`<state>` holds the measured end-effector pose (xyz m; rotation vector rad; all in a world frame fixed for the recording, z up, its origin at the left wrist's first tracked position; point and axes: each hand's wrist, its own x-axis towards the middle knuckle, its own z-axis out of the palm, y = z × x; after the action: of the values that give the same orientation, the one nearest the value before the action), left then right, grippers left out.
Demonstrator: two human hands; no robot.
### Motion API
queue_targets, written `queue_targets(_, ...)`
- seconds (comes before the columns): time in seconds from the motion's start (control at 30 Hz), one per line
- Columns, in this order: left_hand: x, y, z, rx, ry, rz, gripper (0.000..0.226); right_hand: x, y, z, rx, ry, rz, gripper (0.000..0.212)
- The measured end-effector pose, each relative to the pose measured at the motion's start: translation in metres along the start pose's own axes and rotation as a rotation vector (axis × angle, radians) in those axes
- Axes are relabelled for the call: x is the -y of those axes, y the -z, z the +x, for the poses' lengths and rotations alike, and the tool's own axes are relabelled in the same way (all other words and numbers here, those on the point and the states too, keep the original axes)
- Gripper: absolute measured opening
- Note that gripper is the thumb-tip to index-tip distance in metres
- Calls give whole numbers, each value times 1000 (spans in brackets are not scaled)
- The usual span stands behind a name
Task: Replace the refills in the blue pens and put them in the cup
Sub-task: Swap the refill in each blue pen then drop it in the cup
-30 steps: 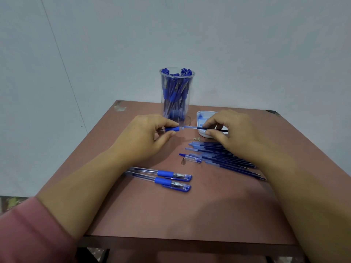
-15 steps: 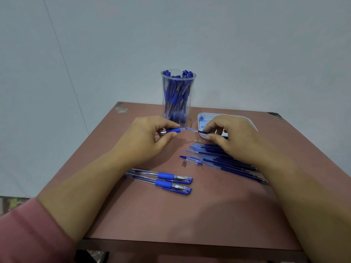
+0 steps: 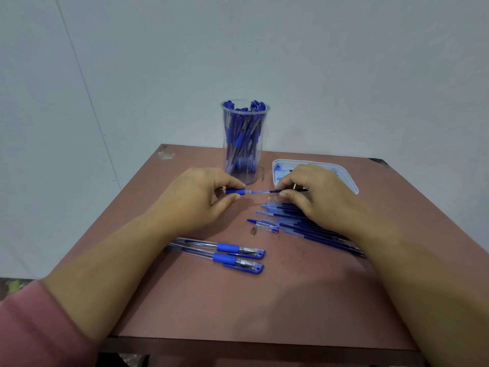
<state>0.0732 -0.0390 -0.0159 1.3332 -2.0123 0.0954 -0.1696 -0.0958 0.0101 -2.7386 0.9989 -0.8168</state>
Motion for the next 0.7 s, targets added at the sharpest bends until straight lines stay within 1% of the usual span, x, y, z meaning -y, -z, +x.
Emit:
queue_targets(0.2, 0, -1, 0, -23, 36, -18, 18, 2, -1, 0, 7, -40, 32, 7)
queue_targets(0.5, -5, 3, 1, 2, 44, -71, 17, 0, 2, -2, -8, -68, 110, 11)
queue_targets(0.57, -7, 4, 1, -4, 49, -97, 16, -1, 2, -2, -12, -67, 132, 13)
queue_targets(0.7, -12, 5, 1, -17, 96, -187, 14, 0, 4, -4, -10, -83, 195, 25)
